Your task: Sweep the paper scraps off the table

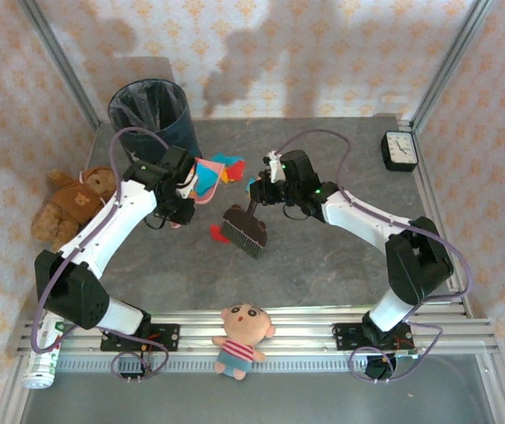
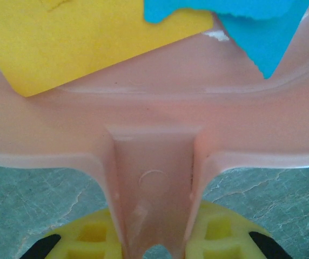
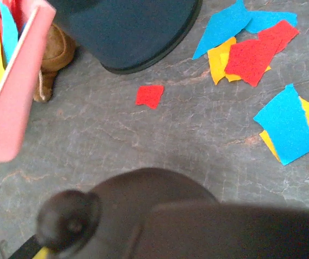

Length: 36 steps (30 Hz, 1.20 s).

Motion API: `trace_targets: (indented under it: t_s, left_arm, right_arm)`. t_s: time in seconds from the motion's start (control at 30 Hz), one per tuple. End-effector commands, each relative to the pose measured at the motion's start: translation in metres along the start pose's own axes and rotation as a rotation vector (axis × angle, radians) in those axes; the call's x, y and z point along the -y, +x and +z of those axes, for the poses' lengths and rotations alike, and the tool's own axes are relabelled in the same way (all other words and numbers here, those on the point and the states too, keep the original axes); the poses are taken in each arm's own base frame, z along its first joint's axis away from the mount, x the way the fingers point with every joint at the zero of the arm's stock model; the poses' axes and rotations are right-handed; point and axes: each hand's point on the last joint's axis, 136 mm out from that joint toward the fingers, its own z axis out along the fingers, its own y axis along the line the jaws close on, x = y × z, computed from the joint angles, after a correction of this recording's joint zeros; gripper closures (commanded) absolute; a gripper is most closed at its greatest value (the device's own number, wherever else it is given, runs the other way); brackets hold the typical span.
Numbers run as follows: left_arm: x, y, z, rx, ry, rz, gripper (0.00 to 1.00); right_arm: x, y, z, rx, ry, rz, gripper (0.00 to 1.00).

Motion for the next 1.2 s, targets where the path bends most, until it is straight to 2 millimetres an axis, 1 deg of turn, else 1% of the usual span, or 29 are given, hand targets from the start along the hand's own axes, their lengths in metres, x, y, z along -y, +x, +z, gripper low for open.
trace_targets:
  t_s: [0.0, 0.17, 0.27, 0.33, 0.47, 0.6, 0.67, 0.77, 0.87, 1.0, 1.1, 1.17]
  left_arm:
    - [0.002, 0.010, -0.002, -0.025, 0.022, 0.020, 1.00]
    - [0.008, 0.011, 0.002, -0.046, 0.041, 0.043, 1.00]
    - [0.019, 0.012, 0.004, -0.056, 0.066, 0.088, 1.00]
    - [0.026, 0.012, 0.007, -0.068, 0.067, 0.122, 1.00]
    - [0.038, 0.013, 0.014, -0.103, 0.068, 0.167, 1.00]
    - [0.049, 0.013, 0.019, -0.133, 0.068, 0.213, 1.00]
    - [0.055, 0.014, 0.021, -0.147, 0.073, 0.235, 1.00]
    - [0.062, 0.017, 0.025, -0.176, 0.083, 0.267, 1.00]
    - [0.069, 0.022, 0.031, -0.210, 0.093, 0.295, 1.00]
    - [0.079, 0.029, 0.041, -0.266, 0.109, 0.329, 1.00]
    - [0.088, 0.036, 0.049, -0.314, 0.119, 0.369, 1.00]
    - [0.093, 0.039, 0.054, -0.338, 0.121, 0.388, 1.00]
  right_arm:
    - [0.025, -0.010, -0.005, 0.033, 0.161, -0.020, 1.00]
    - [0.052, -0.007, -0.023, 0.020, 0.340, -0.081, 1.00]
    - [0.063, -0.003, -0.035, 0.004, 0.415, -0.125, 1.00]
    - [0.074, -0.003, -0.046, 0.010, 0.486, -0.138, 1.00]
    - [0.095, -0.005, -0.066, 0.033, 0.615, -0.128, 1.00]
    - [0.107, -0.010, -0.083, 0.088, 0.682, -0.095, 1.00]
    - [0.109, -0.013, -0.092, 0.125, 0.694, -0.079, 1.00]
    - [0.100, -0.018, -0.099, 0.169, 0.638, -0.073, 1.00]
    - [0.083, -0.026, -0.106, 0.219, 0.543, -0.089, 1.00]
    - [0.064, -0.038, -0.123, 0.298, 0.472, -0.128, 1.00]
    - [0.063, -0.044, -0.137, 0.342, 0.496, -0.140, 1.00]
    - [0.068, -0.046, -0.145, 0.367, 0.539, -0.138, 1.00]
